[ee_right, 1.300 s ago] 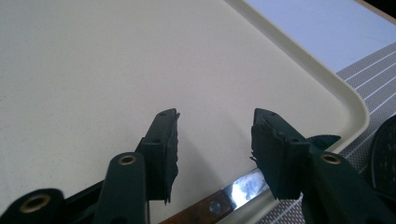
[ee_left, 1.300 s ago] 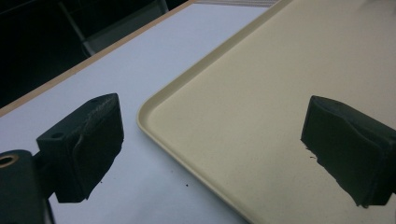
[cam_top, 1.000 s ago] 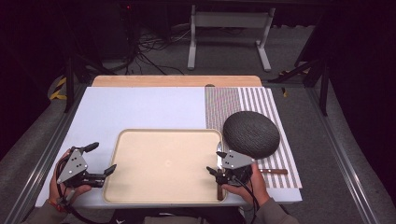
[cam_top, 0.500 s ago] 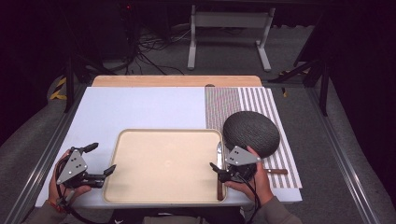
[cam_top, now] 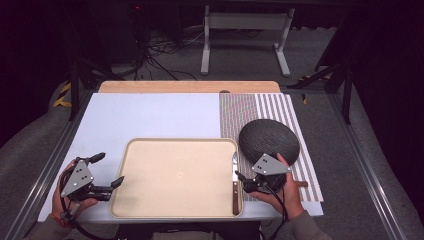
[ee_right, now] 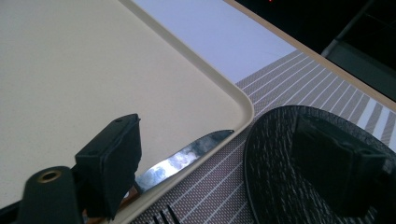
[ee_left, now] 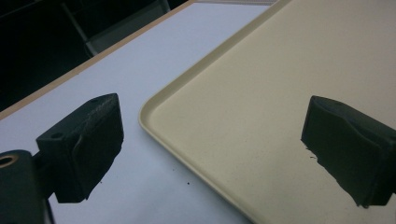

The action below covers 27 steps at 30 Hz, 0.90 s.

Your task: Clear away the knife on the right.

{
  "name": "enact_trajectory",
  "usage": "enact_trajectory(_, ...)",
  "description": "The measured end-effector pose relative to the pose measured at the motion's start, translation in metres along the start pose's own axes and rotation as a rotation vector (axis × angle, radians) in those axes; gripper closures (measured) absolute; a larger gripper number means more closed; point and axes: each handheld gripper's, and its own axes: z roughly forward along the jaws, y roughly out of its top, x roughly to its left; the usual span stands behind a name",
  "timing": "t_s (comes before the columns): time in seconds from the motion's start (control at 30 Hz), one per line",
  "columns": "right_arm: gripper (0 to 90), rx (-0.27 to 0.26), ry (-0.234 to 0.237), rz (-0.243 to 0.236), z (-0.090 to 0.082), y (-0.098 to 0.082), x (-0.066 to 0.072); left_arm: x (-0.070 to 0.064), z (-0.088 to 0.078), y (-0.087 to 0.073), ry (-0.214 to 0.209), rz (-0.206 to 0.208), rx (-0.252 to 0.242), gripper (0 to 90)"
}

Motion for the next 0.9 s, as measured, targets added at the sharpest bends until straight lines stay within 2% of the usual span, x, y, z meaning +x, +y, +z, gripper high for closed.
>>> enact_trajectory(0.63, 17.0, 0.005, -0.071, 0.06, -0.023, -0.015, -0.021, 0.0, 0.001, 0.0, -0.001, 0.004, -0.004, 6.4)
enact_trajectory(0.9, 17.2, 0.018, -0.09, 0.092, -0.041, -0.028, -0.027, -0.001, 0.001, 0.001, -0.006, 0.001, 0.0, 6.4)
